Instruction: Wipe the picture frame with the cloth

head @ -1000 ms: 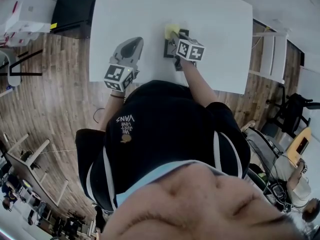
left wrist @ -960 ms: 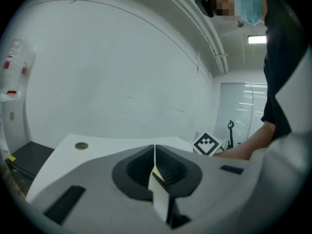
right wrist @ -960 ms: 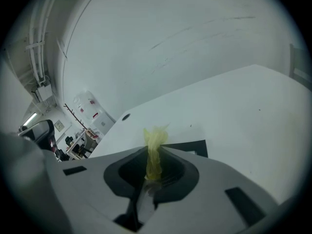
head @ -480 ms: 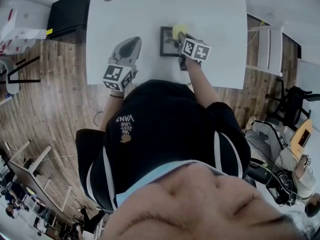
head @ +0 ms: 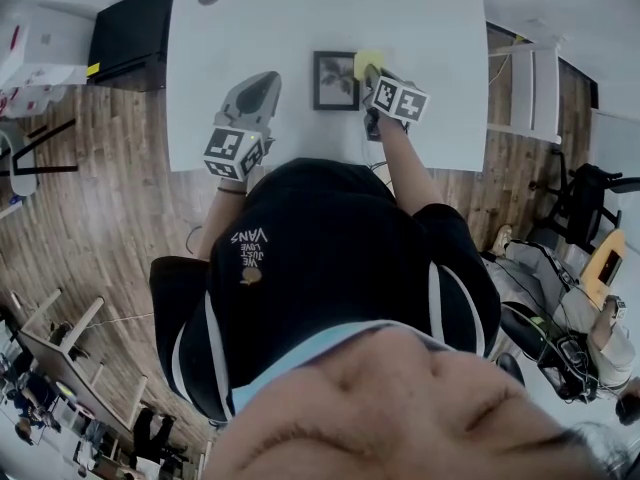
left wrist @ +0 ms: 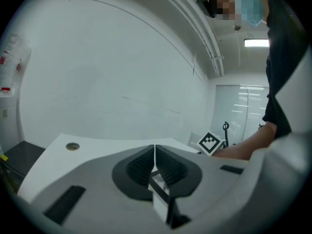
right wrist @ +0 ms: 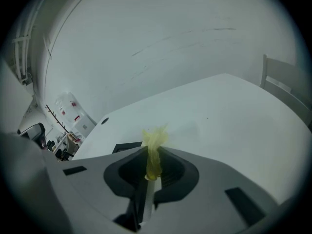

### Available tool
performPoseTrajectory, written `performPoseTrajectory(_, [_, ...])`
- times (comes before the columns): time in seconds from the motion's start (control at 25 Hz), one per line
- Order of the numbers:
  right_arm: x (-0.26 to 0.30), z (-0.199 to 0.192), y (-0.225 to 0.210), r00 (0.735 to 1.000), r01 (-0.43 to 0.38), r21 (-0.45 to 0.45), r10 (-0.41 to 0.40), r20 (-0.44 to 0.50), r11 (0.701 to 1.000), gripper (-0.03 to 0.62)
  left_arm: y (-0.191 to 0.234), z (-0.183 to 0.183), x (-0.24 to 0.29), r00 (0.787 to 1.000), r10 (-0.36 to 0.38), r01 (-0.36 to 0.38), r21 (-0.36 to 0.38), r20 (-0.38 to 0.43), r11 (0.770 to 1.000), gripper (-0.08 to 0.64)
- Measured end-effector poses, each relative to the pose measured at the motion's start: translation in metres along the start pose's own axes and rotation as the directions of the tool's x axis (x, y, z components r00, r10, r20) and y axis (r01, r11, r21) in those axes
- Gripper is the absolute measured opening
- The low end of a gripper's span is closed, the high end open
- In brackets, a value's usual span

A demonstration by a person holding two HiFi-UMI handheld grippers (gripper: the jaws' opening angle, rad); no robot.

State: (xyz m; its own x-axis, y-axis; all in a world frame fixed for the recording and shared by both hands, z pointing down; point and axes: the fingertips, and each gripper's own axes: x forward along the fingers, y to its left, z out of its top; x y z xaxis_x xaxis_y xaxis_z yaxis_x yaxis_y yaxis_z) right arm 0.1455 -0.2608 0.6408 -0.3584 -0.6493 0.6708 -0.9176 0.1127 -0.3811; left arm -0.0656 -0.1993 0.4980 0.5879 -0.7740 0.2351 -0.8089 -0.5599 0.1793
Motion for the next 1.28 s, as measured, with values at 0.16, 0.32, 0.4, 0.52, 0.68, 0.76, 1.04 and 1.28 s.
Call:
performPoseTrajectory(0.16, [-0.004,0.000,-0.004,1.000,0.003,0.013,-0.003,0.007,1.000,0.046,-0.004,0.000,0.003,1.000,-0.013,0.013,0.000,0.001,1.000,0.018])
performPoseTrajectory(0.32, [-0.006,0.003,0.004,1.000,-0.027,0.026,0.026,0.014,0.999,0.046,-0.008,0.003,0.004,1.000,-0.015,0.015,0.002,0.004,1.000,0.017])
performPoseTrajectory(0.4, [-0.007,0.003,0.015,0.998,-0.056,0.027,0.055,0.016,0.998,0.046,-0.008,0.003,0.002,1.000,-0.008,0.008,0.001,0.005,1.000,0.017])
performPoseTrajectory(0.52, [-0.005,-0.002,0.040,0.994,-0.109,0.028,0.109,0.013,0.994,0.046,-0.004,0.002,-0.009,1.000,0.009,-0.009,-0.005,0.006,1.000,0.018])
performPoseTrajectory(0.68, [-0.001,-0.009,0.067,0.986,-0.167,0.005,0.167,-0.006,0.986,0.046,-0.003,0.000,-0.020,0.999,0.035,-0.034,-0.007,0.009,0.999,0.018])
performPoseTrajectory(0.76, [0.003,-0.013,0.079,0.982,-0.188,-0.008,0.187,-0.020,0.982,0.046,-0.001,0.000,-0.026,0.999,0.051,-0.051,-0.011,0.007,0.999,0.018])
performPoseTrajectory(1.04, [0.014,-0.028,0.101,0.976,-0.208,-0.047,0.205,-0.068,0.977,0.046,0.007,-0.002,-0.049,0.995,0.104,-0.104,-0.021,0.004,0.994,0.018])
performPoseTrajectory(1.28, [0.023,-0.036,0.108,0.979,-0.188,-0.075,0.181,-0.094,0.979,0.046,0.016,-0.005,-0.058,0.993,0.117,-0.117,-0.028,0.007,0.993,0.018])
